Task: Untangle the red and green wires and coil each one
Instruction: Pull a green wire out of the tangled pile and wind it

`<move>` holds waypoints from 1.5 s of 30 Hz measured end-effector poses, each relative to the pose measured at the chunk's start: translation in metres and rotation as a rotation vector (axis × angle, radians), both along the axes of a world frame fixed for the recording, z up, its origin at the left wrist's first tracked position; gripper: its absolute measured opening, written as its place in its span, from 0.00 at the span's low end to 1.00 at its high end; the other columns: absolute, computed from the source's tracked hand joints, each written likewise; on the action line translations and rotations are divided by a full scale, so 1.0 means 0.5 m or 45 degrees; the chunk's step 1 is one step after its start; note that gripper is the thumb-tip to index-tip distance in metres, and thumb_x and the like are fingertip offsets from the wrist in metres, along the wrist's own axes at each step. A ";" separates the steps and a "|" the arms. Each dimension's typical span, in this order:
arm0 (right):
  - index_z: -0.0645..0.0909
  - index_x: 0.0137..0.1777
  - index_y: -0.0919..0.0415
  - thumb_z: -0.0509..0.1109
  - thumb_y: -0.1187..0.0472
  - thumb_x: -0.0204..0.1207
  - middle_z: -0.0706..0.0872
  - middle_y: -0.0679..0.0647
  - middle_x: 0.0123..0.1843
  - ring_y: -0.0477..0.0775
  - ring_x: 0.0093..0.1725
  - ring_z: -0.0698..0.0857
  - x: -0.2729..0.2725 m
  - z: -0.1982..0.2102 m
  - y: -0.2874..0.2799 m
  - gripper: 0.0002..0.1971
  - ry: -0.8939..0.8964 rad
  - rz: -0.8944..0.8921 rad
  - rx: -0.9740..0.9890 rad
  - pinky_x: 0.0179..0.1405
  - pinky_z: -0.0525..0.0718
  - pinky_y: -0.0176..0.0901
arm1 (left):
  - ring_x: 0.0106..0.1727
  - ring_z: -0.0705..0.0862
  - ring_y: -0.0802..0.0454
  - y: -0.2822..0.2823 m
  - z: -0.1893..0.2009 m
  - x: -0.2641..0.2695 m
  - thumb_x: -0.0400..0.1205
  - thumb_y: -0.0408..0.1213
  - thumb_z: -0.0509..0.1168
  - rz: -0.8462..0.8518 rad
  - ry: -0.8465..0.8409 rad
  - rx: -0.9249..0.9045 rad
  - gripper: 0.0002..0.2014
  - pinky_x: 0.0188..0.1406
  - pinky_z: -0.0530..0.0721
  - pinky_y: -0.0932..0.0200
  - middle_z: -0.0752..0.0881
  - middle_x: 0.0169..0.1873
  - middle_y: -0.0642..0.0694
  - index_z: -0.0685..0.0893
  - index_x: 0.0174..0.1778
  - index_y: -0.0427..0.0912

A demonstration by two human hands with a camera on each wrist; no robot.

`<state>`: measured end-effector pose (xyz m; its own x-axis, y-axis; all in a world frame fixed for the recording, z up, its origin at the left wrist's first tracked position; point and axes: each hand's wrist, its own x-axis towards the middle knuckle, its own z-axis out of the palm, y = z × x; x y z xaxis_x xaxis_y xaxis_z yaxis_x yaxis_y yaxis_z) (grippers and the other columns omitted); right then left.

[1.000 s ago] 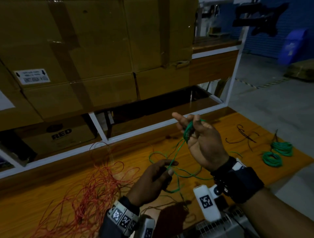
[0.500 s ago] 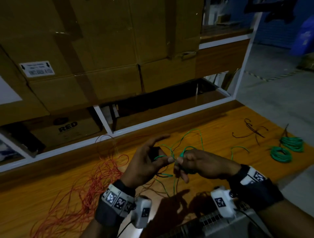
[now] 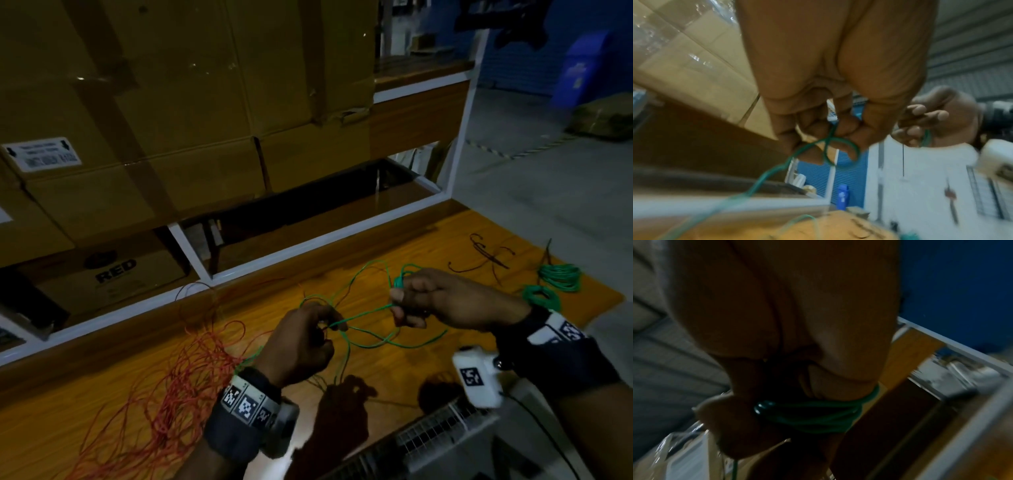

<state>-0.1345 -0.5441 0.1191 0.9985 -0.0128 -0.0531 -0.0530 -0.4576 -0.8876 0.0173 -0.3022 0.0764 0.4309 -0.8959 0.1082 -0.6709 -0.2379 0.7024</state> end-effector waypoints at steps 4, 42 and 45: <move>0.81 0.41 0.68 0.68 0.44 0.82 0.81 0.58 0.31 0.67 0.49 0.87 -0.011 -0.028 -0.001 0.24 0.023 -0.136 0.499 0.53 0.82 0.50 | 0.36 0.83 0.52 -0.004 -0.008 -0.012 0.73 0.30 0.66 -0.002 -0.003 -0.101 0.17 0.36 0.84 0.43 0.83 0.57 0.58 0.86 0.49 0.60; 0.81 0.52 0.62 0.54 0.57 0.92 0.80 0.68 0.78 0.57 0.79 0.79 0.094 0.007 0.065 0.15 -0.721 -0.442 1.679 0.82 0.73 0.54 | 0.26 0.72 0.37 -0.031 -0.045 -0.052 0.90 0.48 0.64 -0.164 0.785 -0.234 0.22 0.29 0.68 0.44 0.70 0.23 0.43 0.87 0.31 0.43; 0.85 0.60 0.55 0.54 0.55 0.93 0.87 0.55 0.72 0.44 0.77 0.80 0.101 -0.029 0.070 0.17 -0.734 -0.757 0.431 0.80 0.73 0.52 | 0.23 0.69 0.57 -0.033 -0.044 -0.050 0.91 0.48 0.60 -0.134 0.558 -0.161 0.21 0.28 0.68 0.61 0.73 0.23 0.57 0.91 0.44 0.39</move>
